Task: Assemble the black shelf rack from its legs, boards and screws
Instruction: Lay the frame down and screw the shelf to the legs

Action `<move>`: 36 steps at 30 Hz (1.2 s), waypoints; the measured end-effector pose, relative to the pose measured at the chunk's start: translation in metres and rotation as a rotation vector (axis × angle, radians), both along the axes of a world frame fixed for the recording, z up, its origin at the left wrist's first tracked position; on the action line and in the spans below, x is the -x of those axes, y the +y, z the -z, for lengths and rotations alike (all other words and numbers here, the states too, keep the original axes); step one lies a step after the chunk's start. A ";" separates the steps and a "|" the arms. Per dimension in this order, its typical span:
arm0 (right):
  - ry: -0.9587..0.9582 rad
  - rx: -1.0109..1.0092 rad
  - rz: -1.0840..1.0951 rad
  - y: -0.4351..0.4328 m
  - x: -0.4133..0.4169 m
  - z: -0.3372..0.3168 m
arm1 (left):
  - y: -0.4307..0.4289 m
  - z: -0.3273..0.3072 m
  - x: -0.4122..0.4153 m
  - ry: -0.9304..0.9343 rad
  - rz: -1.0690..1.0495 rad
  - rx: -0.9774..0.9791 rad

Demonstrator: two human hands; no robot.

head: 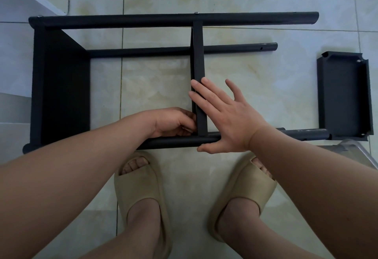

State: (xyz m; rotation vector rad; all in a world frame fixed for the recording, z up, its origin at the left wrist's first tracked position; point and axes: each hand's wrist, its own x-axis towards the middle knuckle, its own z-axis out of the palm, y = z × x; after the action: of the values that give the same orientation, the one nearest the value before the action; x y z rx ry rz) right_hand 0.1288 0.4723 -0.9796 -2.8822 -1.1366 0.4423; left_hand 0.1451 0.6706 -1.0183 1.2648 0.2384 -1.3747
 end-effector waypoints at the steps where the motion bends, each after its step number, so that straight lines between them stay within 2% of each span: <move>1: -0.001 -0.003 0.000 0.000 0.000 0.000 | 0.000 0.000 0.000 -0.007 0.021 -0.004; 5: -0.007 -0.017 0.002 0.000 0.000 0.001 | -0.001 -0.001 0.001 -0.061 0.087 -0.045; 15: -0.013 -0.022 0.001 -0.001 0.000 0.001 | 0.000 0.001 0.001 0.012 0.003 0.033; 19: -0.008 -0.019 0.003 -0.001 0.000 0.001 | 0.000 -0.002 0.001 -0.047 0.094 -0.022; 23: -0.007 -0.019 0.002 0.000 0.000 0.001 | 0.000 -0.001 0.001 -0.086 0.057 -0.059; 27: -0.008 -0.007 0.000 0.000 0.000 0.000 | 0.000 0.000 0.000 -0.043 0.018 -0.012; 33: -0.003 -0.010 0.001 0.000 0.000 0.001 | -0.001 -0.002 0.001 -0.073 0.081 -0.054; 36: -0.006 -0.014 0.003 0.000 0.000 0.001 | -0.002 -0.003 0.000 -0.078 0.048 -0.061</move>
State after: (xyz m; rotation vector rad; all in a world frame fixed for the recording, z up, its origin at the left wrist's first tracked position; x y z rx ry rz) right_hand 0.1288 0.4722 -0.9805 -2.8747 -1.1314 0.4245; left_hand 0.1447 0.6691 -1.0157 1.3800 0.1981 -1.3643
